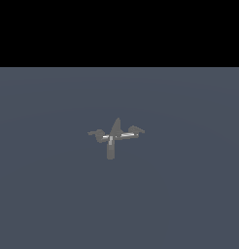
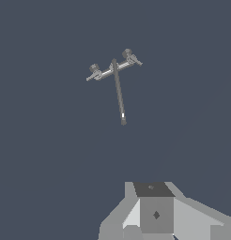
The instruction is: Turn on the faucet by rotating a designated handle.
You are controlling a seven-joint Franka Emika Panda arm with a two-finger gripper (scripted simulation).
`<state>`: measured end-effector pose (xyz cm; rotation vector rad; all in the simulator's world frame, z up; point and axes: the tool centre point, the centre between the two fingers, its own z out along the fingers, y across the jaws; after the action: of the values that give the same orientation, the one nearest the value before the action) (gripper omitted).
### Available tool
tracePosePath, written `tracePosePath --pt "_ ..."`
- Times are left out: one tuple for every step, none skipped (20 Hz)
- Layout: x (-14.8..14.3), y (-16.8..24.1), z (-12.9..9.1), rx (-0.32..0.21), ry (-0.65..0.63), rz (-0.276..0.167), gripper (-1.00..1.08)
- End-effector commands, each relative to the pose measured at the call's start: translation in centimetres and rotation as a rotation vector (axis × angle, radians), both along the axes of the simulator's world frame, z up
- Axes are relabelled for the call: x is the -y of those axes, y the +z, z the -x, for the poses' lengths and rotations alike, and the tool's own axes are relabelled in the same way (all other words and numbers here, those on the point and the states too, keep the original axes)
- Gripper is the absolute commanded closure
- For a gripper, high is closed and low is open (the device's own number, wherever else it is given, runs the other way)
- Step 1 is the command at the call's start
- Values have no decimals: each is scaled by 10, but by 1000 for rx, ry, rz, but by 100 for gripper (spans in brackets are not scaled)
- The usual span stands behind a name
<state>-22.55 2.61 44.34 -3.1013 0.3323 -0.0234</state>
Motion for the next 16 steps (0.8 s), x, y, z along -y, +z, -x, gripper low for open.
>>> tracePosePath --pt "-10 -17 -8 -2 -45 0 108" --pt "-13 -25 -12 -2 -65 0 108" --pt "-17 -32 -16 -3 -84 0 108" --pt "-21 -40 -21 -3 -104 0 108" --pt "-25 -47 -25 -4 -124 0 108" --pt "-29 -55 -29 -4 -144 0 108" --pt "-33 -63 -34 -5 -164 0 108" --pt "-37 -70 -39 -5 -185 0 108" --pt "-40 -78 -43 -6 -205 -1 108" --pt "-44 -86 -48 -6 -225 -1 108" --pt "-47 -93 -53 -7 -244 -1 108" --pt "-51 -101 -58 -8 -264 -1 108" --pt "-54 -109 -63 -8 -284 -1 108" --pt "-57 -116 -68 -9 -303 -2 108" --pt "-60 -123 -73 -9 -322 -2 108" --pt "-63 -130 -77 -10 -340 -2 108"
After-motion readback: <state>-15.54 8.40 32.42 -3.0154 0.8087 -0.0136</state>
